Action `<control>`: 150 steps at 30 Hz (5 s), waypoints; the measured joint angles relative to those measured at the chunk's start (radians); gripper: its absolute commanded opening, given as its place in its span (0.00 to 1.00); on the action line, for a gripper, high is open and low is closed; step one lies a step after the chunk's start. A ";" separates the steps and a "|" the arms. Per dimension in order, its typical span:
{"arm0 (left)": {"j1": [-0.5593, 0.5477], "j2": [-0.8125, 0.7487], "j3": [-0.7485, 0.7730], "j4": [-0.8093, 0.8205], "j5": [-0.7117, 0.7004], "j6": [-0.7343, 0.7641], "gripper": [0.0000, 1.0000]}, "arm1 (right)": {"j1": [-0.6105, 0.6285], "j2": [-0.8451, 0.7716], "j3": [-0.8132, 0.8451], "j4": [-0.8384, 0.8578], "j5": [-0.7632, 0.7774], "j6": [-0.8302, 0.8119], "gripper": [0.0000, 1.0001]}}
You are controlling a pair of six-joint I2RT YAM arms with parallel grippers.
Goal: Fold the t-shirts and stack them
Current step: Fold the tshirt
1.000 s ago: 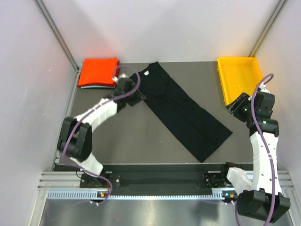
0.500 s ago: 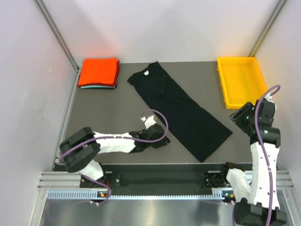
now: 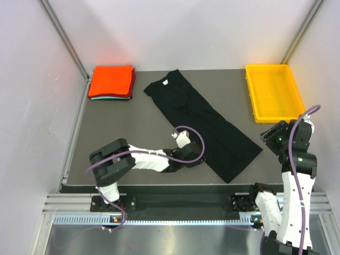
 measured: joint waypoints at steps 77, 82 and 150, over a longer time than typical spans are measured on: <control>0.395 -0.409 -0.147 -0.597 0.207 0.394 0.41 | 0.558 0.498 -0.232 0.428 -0.165 -0.043 0.51; 0.549 -0.408 -0.038 -0.595 0.211 0.455 0.44 | 0.558 0.574 -0.109 0.459 -0.169 -0.080 0.51; 0.531 -0.196 0.263 -0.478 0.440 0.671 0.26 | 0.568 0.516 -0.232 0.477 -0.135 -0.059 0.47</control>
